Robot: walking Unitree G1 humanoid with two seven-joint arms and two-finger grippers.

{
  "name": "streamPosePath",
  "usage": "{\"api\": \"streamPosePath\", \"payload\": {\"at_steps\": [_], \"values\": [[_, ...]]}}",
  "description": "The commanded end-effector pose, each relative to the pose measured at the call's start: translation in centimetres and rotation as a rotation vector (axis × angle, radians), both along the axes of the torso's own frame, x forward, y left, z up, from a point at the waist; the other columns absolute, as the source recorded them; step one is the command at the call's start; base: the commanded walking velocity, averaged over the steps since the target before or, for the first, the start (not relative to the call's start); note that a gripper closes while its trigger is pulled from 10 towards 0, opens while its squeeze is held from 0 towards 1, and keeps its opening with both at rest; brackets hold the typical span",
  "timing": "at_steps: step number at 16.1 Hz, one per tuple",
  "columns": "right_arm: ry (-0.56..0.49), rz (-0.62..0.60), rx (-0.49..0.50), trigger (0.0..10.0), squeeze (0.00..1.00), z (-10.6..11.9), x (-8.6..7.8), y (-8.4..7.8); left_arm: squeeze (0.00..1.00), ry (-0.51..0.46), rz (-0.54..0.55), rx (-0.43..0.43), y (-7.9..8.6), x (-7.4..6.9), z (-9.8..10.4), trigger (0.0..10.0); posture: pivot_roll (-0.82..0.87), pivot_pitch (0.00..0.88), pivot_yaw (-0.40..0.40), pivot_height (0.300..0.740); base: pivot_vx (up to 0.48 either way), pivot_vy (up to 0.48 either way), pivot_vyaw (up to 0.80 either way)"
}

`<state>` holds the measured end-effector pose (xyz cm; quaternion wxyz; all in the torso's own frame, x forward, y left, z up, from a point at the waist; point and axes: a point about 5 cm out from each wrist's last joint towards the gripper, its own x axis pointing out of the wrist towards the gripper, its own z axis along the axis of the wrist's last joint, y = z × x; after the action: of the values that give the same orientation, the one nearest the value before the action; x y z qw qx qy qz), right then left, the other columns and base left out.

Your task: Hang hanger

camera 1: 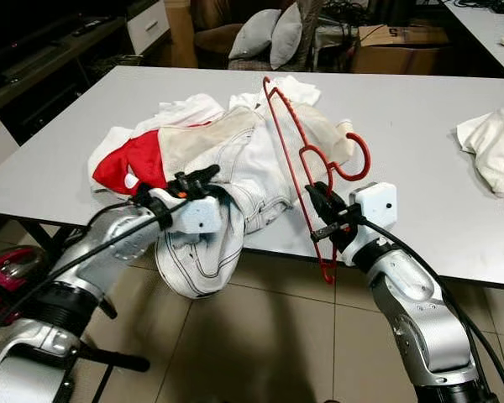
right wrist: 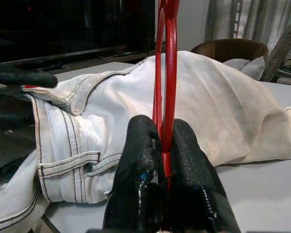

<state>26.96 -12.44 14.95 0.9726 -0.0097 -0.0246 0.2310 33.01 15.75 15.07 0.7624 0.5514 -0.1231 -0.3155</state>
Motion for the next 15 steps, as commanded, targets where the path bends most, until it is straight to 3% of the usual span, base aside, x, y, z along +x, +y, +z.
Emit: {"api": "streamPosePath", "payload": {"at_steps": [1,3,6,7,8,15], "values": [[-0.003,0.013,-0.001,10.0,0.0,0.0,0.1,0.3,0.0,-0.012,0.008,0.022,0.0,0.4,0.3,10.0,0.02,0.0,0.078,0.74,0.0,0.0,0.0],[-0.002,0.019,-0.002,10.0,0.0,0.0,0.1,0.4,0.0,-0.002,0.012,0.037,-0.9,1.3,0.5,10.0,0.02,0.0,0.078,0.74,0.0,0.0,0.0],[-0.002,0.025,-0.002,10.0,0.0,-0.1,-0.1,0.5,0.0,0.043,0.098,0.035,-0.7,2.7,0.8,10.0,0.01,0.0,0.089,0.74,0.0,0.0,0.0],[-0.001,0.025,-0.004,10.0,0.0,-0.2,-0.2,0.5,0.0,0.058,0.074,0.012,-0.9,2.7,1.1,6.0,0.0,0.0,0.094,0.74,0.0,0.0,0.0],[0.0,0.023,-0.003,10.0,0.0,-0.2,-0.3,0.4,0.0,0.068,0.061,-0.004,-1.0,2.7,1.2,0.0,0.0,0.0,0.095,0.74,0.0,0.0,0.0],[0.007,0.022,-0.01,10.0,0.0,-0.6,-0.7,0.2,0.0,0.014,0.035,-0.1,-0.3,0.8,1.7,0.0,0.01,0.0,0.062,0.74,0.0,0.0,0.0]]}}
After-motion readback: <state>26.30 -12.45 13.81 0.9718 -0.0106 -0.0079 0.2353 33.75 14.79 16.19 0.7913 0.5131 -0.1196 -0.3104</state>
